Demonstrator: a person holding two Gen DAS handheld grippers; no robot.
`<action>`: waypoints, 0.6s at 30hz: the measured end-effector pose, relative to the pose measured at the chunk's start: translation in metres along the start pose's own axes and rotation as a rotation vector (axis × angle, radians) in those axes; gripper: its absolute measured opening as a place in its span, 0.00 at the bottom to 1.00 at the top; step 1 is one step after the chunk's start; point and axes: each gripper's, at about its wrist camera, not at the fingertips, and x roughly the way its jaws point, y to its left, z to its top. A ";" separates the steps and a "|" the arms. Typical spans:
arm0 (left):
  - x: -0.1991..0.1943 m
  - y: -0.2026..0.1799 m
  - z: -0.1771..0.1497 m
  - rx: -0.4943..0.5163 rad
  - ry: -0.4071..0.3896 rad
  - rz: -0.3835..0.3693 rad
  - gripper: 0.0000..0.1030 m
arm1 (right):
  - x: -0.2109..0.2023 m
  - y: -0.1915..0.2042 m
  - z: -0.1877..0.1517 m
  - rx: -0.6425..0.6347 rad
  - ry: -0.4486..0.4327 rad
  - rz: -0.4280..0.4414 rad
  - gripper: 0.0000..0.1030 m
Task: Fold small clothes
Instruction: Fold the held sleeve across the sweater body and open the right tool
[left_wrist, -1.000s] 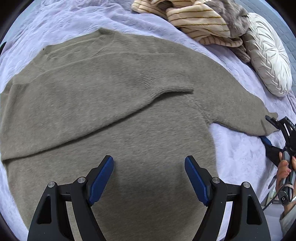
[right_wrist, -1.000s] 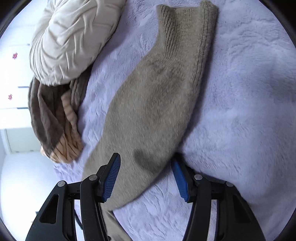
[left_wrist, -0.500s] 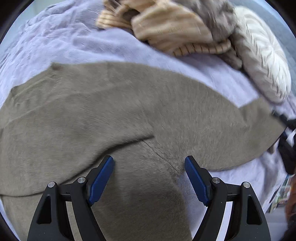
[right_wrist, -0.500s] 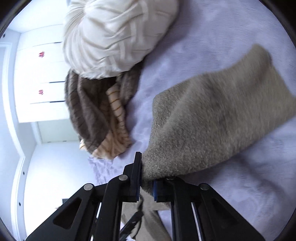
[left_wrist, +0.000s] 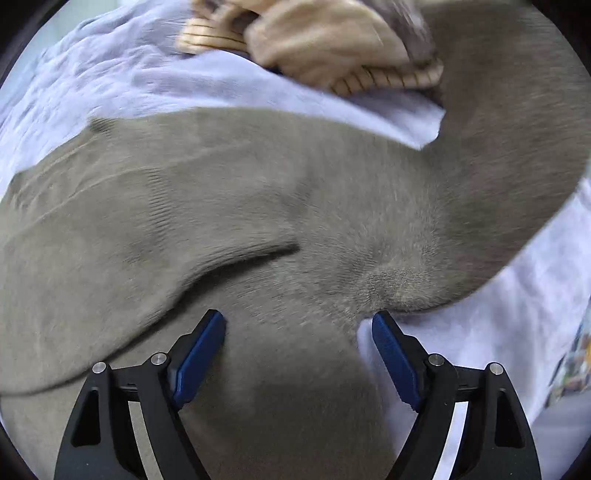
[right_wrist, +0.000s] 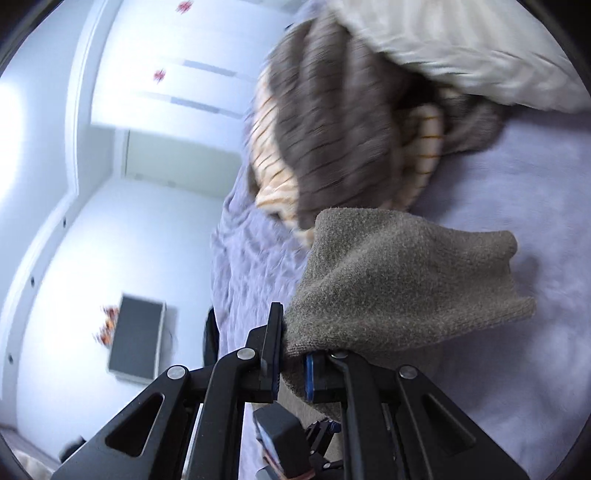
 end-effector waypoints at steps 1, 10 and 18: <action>-0.009 0.009 -0.003 -0.015 -0.017 0.004 0.81 | 0.010 0.012 -0.002 -0.040 0.024 -0.008 0.10; -0.069 0.124 -0.036 -0.177 -0.113 0.165 0.81 | 0.142 0.090 -0.080 -0.439 0.351 -0.129 0.10; -0.074 0.208 -0.067 -0.351 -0.074 0.212 0.81 | 0.234 0.048 -0.194 -0.648 0.669 -0.395 0.14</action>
